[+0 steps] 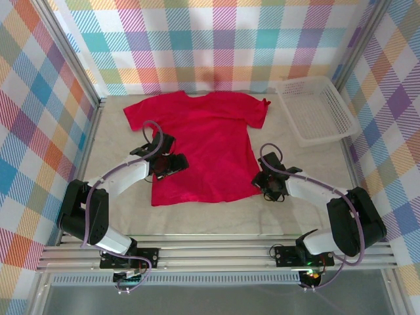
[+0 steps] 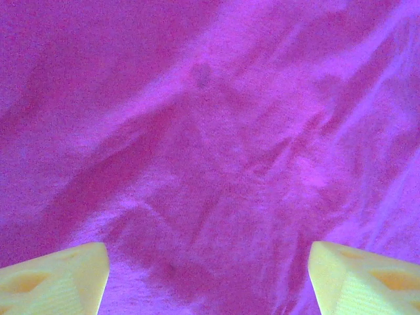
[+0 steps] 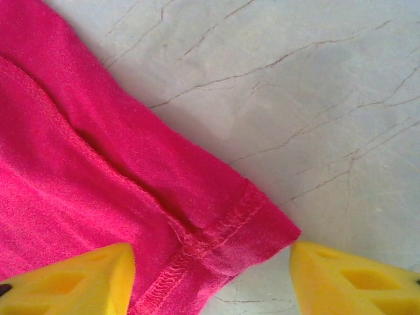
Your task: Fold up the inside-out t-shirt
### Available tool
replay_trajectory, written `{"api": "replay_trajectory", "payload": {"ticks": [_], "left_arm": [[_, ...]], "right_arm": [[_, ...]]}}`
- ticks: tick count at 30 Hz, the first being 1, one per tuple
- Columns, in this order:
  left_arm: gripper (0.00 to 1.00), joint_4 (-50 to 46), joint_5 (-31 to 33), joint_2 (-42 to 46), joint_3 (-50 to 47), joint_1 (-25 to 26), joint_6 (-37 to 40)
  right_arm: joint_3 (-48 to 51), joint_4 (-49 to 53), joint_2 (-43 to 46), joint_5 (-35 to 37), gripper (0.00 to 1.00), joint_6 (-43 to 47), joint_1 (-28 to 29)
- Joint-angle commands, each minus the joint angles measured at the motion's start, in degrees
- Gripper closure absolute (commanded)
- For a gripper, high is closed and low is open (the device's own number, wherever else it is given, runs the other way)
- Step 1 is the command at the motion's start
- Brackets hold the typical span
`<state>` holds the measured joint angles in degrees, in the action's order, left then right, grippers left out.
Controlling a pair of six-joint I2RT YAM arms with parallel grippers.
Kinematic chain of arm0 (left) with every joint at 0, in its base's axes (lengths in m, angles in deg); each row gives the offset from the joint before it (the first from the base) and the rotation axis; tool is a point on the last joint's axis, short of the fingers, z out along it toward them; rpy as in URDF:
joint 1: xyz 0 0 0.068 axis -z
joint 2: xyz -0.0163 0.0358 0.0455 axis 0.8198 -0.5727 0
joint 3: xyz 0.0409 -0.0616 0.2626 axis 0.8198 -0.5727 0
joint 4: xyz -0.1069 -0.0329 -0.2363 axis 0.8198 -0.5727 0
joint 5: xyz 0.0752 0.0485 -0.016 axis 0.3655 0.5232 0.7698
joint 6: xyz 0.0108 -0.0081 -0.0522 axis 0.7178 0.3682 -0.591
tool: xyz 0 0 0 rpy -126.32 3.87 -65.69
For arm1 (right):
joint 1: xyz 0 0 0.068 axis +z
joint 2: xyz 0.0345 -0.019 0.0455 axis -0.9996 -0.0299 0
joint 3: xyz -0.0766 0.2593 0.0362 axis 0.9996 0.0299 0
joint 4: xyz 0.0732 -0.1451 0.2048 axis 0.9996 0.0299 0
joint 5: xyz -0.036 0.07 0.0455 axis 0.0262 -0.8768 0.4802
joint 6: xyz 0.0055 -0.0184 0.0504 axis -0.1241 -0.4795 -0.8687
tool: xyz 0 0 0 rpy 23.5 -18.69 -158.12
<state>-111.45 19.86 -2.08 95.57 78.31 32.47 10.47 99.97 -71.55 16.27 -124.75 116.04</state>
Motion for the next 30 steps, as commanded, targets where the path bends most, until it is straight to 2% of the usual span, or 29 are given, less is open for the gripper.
{"api": "replay_trajectory", "payload": {"ticks": [1, 5, 10, 17, 20, 25, 30], "left_arm": [[0.21, -0.74, 0.39, 0.23, 1.26, 0.4, -0.07], [0.21, -0.91, 0.42, 0.32, 1.34, 0.39, 0.0], [0.21, -1.25, 0.76, 0.76, 1.4, 0.4, 0.08], [0.21, -1.51, 0.75, 1.11, 1.34, 0.4, 0.13], [0.21, -1.68, 0.83, 1.29, 1.36, 0.4, 0.25], [0.23, -0.92, 0.4, 2.7, 1.01, 0.81, 1.93], [0.22, 3.42, -1.14, 6.89, -0.53, 5.57, 10.02]], "right_arm": [[1.68, -0.81, 0.58, -0.24, 0.38, -1.25, -0.02], [1.57, -1.24, 0.32, 0.21, 0.44, -1.3, -0.02], [0.74, -1.24, -0.18, 1.2, 0.64, -1.09, 0.03], [-0.31, -1.33, -1.79, 1.53, 0.85, -1.08, -0.06], [-0.75, -0.67, -1.41, 1.7, 0.99, -1.1, -0.04], [-1.58, 1.58, 1.95, 1.79, 1.0, -0.78, -0.03], [-2.77, 3.63, 7.11, 1.4, 1.0, -0.63, -0.03]]}}
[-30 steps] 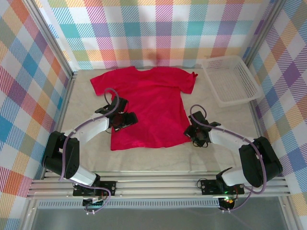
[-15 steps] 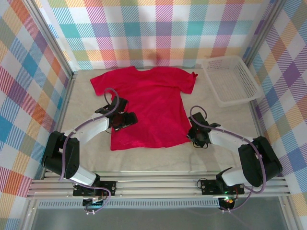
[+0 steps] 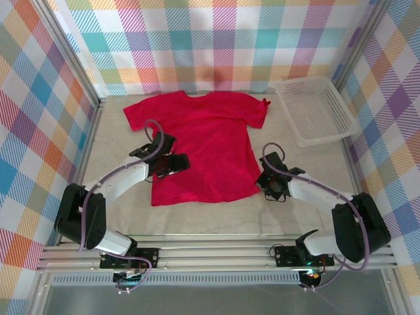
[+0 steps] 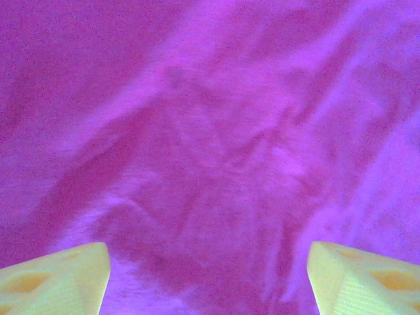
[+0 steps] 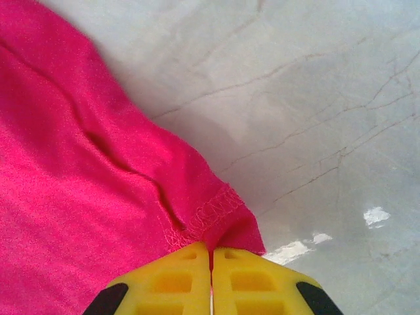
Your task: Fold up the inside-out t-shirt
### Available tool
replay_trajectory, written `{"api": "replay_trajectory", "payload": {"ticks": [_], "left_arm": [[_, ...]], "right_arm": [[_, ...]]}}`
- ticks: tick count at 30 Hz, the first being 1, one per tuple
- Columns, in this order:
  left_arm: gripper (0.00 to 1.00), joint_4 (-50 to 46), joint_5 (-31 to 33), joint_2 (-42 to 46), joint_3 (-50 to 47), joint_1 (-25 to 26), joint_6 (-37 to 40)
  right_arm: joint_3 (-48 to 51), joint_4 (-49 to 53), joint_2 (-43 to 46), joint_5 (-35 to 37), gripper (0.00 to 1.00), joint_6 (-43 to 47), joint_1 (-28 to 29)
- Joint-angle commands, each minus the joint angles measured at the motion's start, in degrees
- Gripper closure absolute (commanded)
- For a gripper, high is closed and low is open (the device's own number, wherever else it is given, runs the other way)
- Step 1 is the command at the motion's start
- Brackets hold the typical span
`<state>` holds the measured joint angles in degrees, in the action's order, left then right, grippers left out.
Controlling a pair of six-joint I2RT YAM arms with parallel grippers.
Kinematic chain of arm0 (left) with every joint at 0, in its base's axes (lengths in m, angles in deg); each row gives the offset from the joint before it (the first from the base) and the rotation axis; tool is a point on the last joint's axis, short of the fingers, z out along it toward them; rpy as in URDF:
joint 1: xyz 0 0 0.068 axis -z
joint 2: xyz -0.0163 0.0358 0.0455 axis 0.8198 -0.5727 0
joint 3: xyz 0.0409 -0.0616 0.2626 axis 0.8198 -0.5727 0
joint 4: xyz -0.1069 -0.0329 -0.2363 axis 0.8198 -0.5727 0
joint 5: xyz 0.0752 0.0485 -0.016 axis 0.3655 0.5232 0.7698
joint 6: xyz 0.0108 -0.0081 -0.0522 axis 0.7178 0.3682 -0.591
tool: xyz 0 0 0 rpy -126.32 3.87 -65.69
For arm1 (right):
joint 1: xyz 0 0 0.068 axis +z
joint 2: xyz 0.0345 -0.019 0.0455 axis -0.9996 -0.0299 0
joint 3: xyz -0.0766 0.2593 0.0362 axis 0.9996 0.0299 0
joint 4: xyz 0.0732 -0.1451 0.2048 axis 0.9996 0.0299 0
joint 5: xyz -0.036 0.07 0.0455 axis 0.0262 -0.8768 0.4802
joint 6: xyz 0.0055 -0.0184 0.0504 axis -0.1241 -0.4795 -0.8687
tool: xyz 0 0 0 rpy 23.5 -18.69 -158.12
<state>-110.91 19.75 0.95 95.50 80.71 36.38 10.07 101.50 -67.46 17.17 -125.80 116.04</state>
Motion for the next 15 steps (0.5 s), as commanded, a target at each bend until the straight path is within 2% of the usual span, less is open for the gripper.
{"api": "replay_trajectory", "payload": {"ticks": [1, 6, 9, 15], "left_arm": [[0.21, 4.09, -1.76, 4.57, -0.85, 4.54, 8.08], [0.16, 8.19, -3.5, 4.1, -1.69, 11.57, 16.63], [0.14, 15.67, -4.57, 3.01, -4.67, 16.47, 21.08], [0.12, 28.2, 0.6, 1.97, -10.47, 28.15, 34.53]], "right_arm": [[-2.63, 2.24, 3.9, 0.26, 1.0, 0.29, -0.06], [-3.48, 2.07, 6.59, -1.74, 1.0, -0.94, -0.06], [-3.88, 1.89, 6.64, -2.45, 1.0, -1.35, -0.06], [-4.66, 1.97, 5.91, -2.62, 1.0, -1.35, -0.15]]}}
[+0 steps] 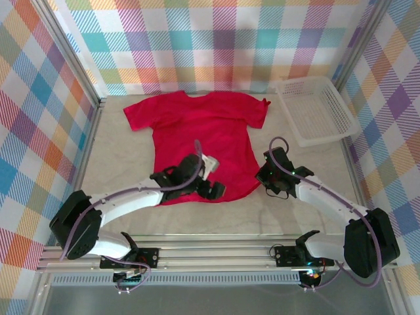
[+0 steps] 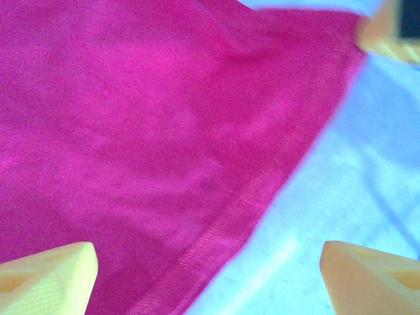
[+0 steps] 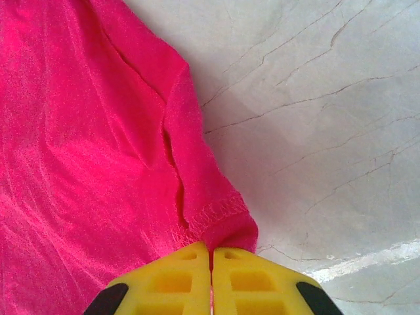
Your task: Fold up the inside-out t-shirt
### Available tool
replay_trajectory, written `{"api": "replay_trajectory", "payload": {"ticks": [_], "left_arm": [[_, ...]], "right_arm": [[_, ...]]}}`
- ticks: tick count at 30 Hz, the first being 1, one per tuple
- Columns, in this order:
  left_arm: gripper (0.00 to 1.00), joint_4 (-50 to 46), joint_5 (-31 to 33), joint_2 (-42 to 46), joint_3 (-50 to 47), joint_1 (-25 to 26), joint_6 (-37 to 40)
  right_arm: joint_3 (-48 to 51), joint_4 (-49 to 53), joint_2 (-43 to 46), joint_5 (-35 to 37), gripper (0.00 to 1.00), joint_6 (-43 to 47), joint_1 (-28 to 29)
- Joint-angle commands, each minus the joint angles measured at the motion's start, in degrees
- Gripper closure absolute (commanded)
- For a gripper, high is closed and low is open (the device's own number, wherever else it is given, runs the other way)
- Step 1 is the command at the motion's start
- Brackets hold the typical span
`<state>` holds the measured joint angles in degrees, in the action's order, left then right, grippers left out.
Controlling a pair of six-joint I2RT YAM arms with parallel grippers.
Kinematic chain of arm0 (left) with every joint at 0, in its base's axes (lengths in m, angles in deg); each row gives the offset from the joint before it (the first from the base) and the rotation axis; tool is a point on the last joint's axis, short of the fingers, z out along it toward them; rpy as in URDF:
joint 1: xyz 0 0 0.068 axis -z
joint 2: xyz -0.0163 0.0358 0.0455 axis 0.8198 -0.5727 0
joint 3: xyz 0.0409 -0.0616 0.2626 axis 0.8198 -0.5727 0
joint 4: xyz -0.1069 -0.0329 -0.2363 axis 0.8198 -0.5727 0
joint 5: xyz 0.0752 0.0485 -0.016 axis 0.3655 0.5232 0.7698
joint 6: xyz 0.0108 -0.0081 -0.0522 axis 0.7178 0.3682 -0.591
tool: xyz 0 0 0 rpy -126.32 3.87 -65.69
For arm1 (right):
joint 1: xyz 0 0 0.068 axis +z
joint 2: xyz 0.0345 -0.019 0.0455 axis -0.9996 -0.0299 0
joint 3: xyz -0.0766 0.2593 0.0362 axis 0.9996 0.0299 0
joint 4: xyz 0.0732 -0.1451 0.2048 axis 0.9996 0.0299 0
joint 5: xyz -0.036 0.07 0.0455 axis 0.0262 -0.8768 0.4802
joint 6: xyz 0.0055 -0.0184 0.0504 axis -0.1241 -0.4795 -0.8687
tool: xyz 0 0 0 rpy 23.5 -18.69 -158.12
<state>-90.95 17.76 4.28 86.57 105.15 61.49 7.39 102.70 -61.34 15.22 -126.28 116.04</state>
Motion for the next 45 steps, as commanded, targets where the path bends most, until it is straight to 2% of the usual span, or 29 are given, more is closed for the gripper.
{"api": "replay_trajectory", "payload": {"ticks": [1, 4, 9, 14, 19, 22, 25, 27, 37, 45], "left_arm": [[0.12, 9.46, 3.16, -2.53, -1.55, 4.78, 10.76], [0.15, 11.41, 5.16, -7.63, -0.4, 7.43, 14.02], [0.14, 13.67, 14.3, -15.91, 3.66, 11.66, 18.1], [0.13, 13.53, 19.12, -22.0, 8.94, 12.23, 17.36], [0.21, 10.37, 22.43, -25.86, 13.16, 12.23, 16.72], [0.24, 9.02, 23.39, -26.74, 14.24, 12.23, 16.43], [0.39, 7.28, 25.49, -27.39, 15.38, 11.74, 15.64], [0.43, 6.1, 26.88, -27.31, 15.94, 11.06, 15.12], [0.39, 0.05, 32.09, -25.23, 15.56, 6.6, 14.88], [0.41, -0.48, 33.69, -19.28, 9.76, 1.34, 14.59]], "right_arm": [[-2.16, 0.86, -0.27, -0.51, 1.0, -0.8, -0.16], [-2.71, 1.06, -0.49, -0.13, 1.0, -0.34, -0.24], [-3.04, 1.31, -0.45, -0.1, 1.0, -0.08, -0.23], [-3.03, 1.62, 0.19, -0.24, 1.0, 0.38, -0.58], [-3.07, 2.34, 1.59, -0.23, 1.0, 1.23, -1.27], [-2.81, 2.46, 2.1, -0.4, 1.0, 1.43, -1.47], [-2.63, 2.36, 2.41, -0.59, 1.0, 1.59, -1.64], [-2.41, 2.43, 2.63, -0.67, 1.0, 1.81, -1.73], [-1.18, 3.62, 5.51, -1.03, 1.0, 2.68, -4.43], [-1.12, 4.65, 7.35, -1.73, 1.0, 3.93, -7.17]]}}
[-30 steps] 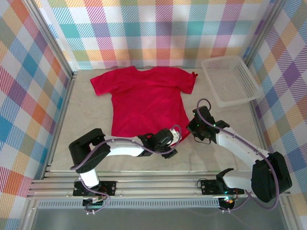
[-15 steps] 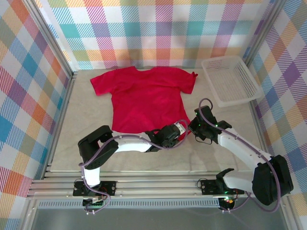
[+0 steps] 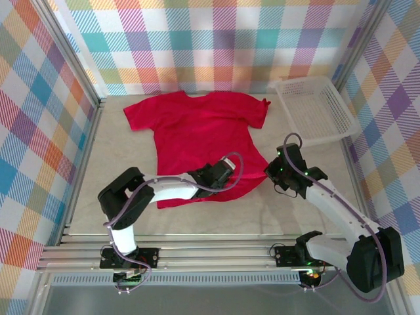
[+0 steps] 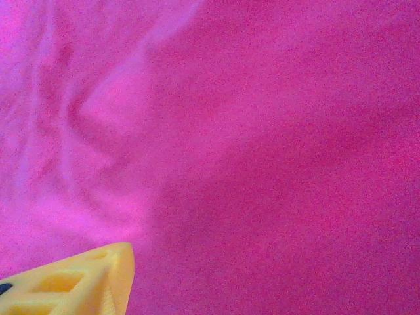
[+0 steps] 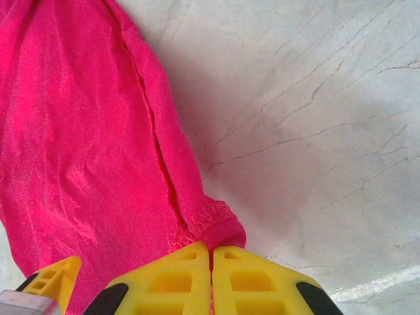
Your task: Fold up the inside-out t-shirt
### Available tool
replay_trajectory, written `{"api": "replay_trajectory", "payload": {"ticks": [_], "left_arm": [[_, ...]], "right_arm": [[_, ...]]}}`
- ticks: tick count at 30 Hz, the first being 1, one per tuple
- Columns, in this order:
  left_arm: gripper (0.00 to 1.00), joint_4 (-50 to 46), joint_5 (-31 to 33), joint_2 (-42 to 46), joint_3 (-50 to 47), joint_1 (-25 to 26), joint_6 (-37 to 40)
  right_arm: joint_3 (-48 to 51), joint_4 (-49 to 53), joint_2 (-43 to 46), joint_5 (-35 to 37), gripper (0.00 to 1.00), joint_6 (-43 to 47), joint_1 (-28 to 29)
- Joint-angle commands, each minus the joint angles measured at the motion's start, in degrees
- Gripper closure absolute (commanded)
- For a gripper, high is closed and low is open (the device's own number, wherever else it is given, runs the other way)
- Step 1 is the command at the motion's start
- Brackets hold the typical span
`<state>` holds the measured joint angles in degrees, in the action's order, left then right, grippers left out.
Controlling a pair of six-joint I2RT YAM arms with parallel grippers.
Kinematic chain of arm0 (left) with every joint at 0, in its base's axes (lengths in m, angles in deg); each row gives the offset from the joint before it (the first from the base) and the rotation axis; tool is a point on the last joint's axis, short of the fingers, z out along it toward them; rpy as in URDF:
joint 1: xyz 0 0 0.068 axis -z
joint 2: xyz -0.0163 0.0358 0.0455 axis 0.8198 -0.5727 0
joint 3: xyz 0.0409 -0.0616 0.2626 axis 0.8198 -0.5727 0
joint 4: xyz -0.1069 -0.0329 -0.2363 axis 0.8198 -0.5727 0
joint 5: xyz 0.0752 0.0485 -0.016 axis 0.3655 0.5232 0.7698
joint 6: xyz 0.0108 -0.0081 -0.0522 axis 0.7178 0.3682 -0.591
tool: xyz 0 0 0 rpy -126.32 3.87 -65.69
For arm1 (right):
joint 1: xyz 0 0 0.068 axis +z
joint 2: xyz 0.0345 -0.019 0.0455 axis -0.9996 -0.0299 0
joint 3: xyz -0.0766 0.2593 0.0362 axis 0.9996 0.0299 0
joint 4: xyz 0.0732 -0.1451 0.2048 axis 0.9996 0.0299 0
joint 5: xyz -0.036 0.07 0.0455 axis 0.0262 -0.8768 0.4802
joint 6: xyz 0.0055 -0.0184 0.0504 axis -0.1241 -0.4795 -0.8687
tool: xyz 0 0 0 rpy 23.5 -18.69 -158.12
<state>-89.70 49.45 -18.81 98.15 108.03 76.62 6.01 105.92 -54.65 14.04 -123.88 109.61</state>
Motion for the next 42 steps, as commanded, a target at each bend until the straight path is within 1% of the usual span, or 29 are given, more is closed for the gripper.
{"api": "replay_trajectory", "payload": {"ticks": [1, 4, 6, 10, 14, 15, 16, 18, 19, 23, 27, 30, 32, 33, 35, 38, 40, 42], "left_arm": [[0.41, -1.77, 2.21, 4.61, -2.73, -2.23, -0.62], [0.44, -2.19, 3.35, 6.68, -5.03, -4.46, -1.35], [0.48, -3.66, 2.1, 8.53, -5.27, -6.18, -2.71], [0.51, -4.75, 2.84, 11.86, -6.25, -8.5, -3.64], [0.53, -5.61, 3.91, 13.41, -6.57, -9.58, -4.46], [0.56, -6.05, 4.13, 13.6, -6.43, -9.92, -4.86], [0.61, -6.57, 4.41, 13.79, -6.43, -10.58, -5.75], [0.9, -8.19, 3.65, 14.1, -6.08, -11.99, -8.06], [1.0, -9.01, 2.56, 14.14, -5.76, -12.52, -8.75], [1.0, -10.27, -0.99, 15.14, -4.96, -12.7, -10.62], [1.0, -17.05, -4.38, 17.88, -2.01, -12.66, -12.68], [1.0, -25.16, -5.52, 21.28, 4.37, -12.63, -15.41], [1.0, -29.73, -8.56, 23.25, 9.74, -12.64, -16.86], [1.0, -30.38, -10.44, 23.54, 11.58, -12.63, -18.37], [1.0, -29.79, -18.31, 23.06, 14.1, -12.49, -21.48], [1.0, -28.5, -26.57, 19.36, 15.02, -11.72, -27.37], [1.0, -28.01, -29.2, 16.92, 14.76, -11.5, -29.61], [1.0, -26.85, -30.15, 15.55, 13.7, -11.4, -30.68]], "right_arm": [[0.34, 1.44, 0.56, -0.76, 1.0, 1.56, -1.05], [0.44, 1.28, 0.38, -0.86, 1.0, 1.69, -1.34], [0.45, 1.35, 0.38, -0.81, 1.0, 2.0, -1.76], [0.46, 1.87, 0.6, -0.74, 1.0, 2.92, -3.45], [0.47, 2.66, 1.5, -1.16, 1.0, 4.05, -6.2], [0.45, 2.79, 1.76, -1.3, 1.0, 4.39, -6.75], [0.36, 2.84, 2.02, -1.49, 1.0, 4.53, -7.35], [0.21, 2.94, 2.18, -1.85, 1.0, 5.05, -8.19], [0.16, 3.01, 2.23, -2.02, 1.0, 5.08, -8.55], [0.3, 1.78, 1.51, -3.27, 1.0, 5.14, -8.75], [-1.01, 1.49, 0.21, -3.63, 1.0, 6.57, -8.92], [-3.45, 2.34, -1.55, -3.28, 1.0, 9.39, -9.75], [-5.16, 2.41, -3.69, -3.98, 1.0, 13.23, -10.87], [-6.61, 3.12, -5.35, -4.02, 1.0, 15.8, -11.03], [-11.36, 5.96, -10.51, -2.76, 1.0, 22.21, -11.04], [-17.3, 11.3, -17.07, -0.13, 1.0, 26.93, -11.21], [-17.65, 11.16, -17.92, -0.65, 1.0, 27.4, -11.24], [-16.58, 9.84, -17.27, -3.3, 1.0, 27.02, -11.21]]}}
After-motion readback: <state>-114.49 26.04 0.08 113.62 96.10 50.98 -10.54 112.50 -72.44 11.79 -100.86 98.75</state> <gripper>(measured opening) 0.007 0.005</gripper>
